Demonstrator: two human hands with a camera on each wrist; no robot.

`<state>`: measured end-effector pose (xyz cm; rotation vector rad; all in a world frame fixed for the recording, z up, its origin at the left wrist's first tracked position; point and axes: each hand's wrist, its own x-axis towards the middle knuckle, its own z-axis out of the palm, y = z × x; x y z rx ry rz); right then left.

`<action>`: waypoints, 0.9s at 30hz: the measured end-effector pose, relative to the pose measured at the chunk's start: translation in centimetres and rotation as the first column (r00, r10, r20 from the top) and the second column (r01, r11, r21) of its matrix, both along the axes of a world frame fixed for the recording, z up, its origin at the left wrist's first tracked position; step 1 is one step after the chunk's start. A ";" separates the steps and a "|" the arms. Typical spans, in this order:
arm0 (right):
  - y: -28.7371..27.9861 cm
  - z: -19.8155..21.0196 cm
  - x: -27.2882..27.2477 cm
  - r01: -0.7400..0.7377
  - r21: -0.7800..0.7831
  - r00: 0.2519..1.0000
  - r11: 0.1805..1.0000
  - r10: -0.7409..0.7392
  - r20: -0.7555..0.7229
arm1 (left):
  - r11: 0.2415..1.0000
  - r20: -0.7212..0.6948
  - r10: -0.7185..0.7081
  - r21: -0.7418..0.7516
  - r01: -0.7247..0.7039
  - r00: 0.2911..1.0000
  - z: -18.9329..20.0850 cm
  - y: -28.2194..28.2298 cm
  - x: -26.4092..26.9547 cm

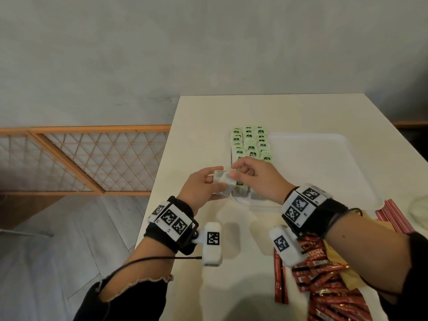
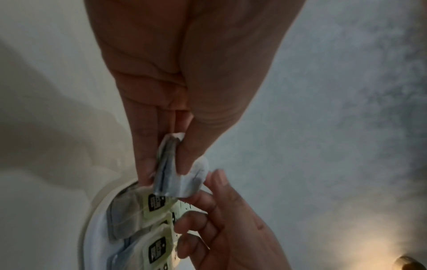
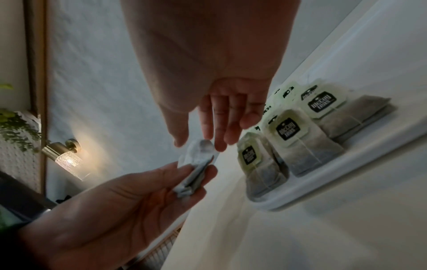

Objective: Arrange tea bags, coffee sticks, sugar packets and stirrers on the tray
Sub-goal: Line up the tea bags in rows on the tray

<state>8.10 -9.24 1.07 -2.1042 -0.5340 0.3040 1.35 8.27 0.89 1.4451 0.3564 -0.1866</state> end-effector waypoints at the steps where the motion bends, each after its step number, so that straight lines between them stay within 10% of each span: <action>1: 0.0 0.0 -0.2 -0.025 -0.012 1.000 1.000 0.025 -0.016 | 1.000 0.007 -0.005 -0.005 0.005 1.000 0.1 -0.3 0.0; 10: -2.7 1.6 -1.2 0.021 -0.011 1.000 1.000 -0.021 -0.018 | 0.968 0.153 0.196 0.125 -0.216 0.969 0.3 -2.7 0.1; 27: -10.0 2.4 -0.1 -0.066 -0.267 0.996 0.961 0.046 -0.080 | 0.959 0.041 -0.072 0.278 0.058 0.997 1.5 -6.0 0.3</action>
